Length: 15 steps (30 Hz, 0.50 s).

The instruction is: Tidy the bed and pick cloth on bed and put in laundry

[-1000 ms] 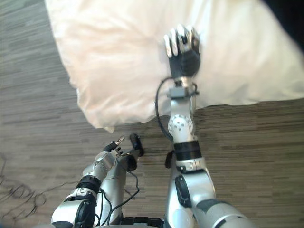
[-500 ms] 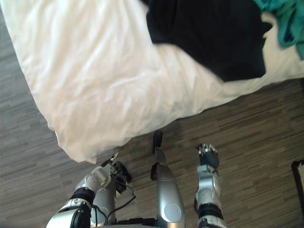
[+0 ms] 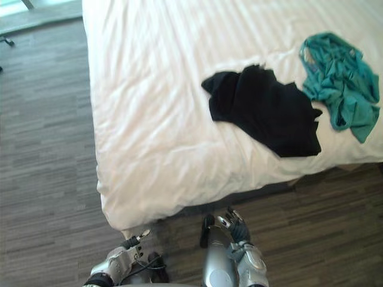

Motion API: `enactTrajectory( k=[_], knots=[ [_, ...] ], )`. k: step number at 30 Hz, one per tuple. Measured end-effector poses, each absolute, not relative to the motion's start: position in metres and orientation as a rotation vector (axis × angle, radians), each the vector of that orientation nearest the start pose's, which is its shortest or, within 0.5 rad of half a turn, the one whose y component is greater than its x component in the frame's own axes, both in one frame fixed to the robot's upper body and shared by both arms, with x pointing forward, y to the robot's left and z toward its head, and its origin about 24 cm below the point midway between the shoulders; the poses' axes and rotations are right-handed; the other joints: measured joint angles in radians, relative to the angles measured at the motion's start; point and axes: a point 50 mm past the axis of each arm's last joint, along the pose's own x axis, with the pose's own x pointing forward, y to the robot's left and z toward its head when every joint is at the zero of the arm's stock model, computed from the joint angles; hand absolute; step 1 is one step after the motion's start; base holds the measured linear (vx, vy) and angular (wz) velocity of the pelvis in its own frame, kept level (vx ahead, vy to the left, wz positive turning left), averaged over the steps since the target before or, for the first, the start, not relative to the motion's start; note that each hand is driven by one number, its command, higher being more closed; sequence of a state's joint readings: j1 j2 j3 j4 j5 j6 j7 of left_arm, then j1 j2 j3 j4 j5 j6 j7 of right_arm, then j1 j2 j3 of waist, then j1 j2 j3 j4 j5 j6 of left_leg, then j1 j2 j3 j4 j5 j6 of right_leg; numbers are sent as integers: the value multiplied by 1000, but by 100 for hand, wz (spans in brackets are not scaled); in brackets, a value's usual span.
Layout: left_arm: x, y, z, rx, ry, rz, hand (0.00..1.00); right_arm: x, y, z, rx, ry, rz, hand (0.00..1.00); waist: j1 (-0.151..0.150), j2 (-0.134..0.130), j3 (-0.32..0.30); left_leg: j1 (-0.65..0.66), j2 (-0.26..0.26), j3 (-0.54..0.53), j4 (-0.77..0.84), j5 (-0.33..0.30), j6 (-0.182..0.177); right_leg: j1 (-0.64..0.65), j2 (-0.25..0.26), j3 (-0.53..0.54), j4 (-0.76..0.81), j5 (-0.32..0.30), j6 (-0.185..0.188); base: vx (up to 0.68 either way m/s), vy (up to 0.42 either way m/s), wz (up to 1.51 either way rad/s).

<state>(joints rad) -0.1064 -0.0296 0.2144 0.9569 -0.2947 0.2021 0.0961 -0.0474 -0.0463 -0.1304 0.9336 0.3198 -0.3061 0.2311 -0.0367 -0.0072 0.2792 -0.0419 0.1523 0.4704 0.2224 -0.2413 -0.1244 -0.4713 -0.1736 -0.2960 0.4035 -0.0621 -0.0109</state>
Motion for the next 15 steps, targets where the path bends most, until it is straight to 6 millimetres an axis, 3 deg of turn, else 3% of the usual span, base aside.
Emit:
enactTrajectory(
  k=[1, 4, 7, 9, 12, 15],
  knots=[
    [170, 158, -140, -360, 1025, 328, 0, 193, -184, -108, 308, 509, -93, 0, -1, 17, 14, -19, 16, -16, 6, 0, 0, 19, 18, -16, -63, 20, 10, -70, -49, 0],
    [177, 163, -136, -335, 973, 369, 0, 202, -186, -103, 277, 491, -111, 0, 1, 24, 44, -42, 22, -24, 5, 7, 3, 31, 33, -29, -129, 53, 16, -73, -30, 1],
    [174, 167, -136, -315, 950, 391, 0, 196, -196, -106, 248, 516, -152, 0, 9, 41, 74, -15, 23, -44, 15, 8, 1, 71, 48, -25, -144, 64, 13, 7, -1, -3],
    [174, 173, -135, -300, 917, 408, 0, 193, -197, -108, 250, 533, -166, 0, 38, 27, 83, -22, 29, -71, 141, -2, 4, 83, 40, 12, -104, 41, 10, 17, 32, -42],
    [168, 182, -135, -251, 891, 423, 0, 195, -198, -104, 260, 505, -154, 0, 46, 32, 79, -87, 62, -175, 428, -24, 43, 104, 67, 87, -75, 30, 15, 3, 100, -81],
    [162, 184, -137, -195, 913, 413, 0, 183, -199, -110, 266, 532, -165, 0, 33, 23, 36, -87, 49, -210, 400, -33, 31, 95, 97, 125, -159, 77, 34, 46, 153, -77]
  ],
)
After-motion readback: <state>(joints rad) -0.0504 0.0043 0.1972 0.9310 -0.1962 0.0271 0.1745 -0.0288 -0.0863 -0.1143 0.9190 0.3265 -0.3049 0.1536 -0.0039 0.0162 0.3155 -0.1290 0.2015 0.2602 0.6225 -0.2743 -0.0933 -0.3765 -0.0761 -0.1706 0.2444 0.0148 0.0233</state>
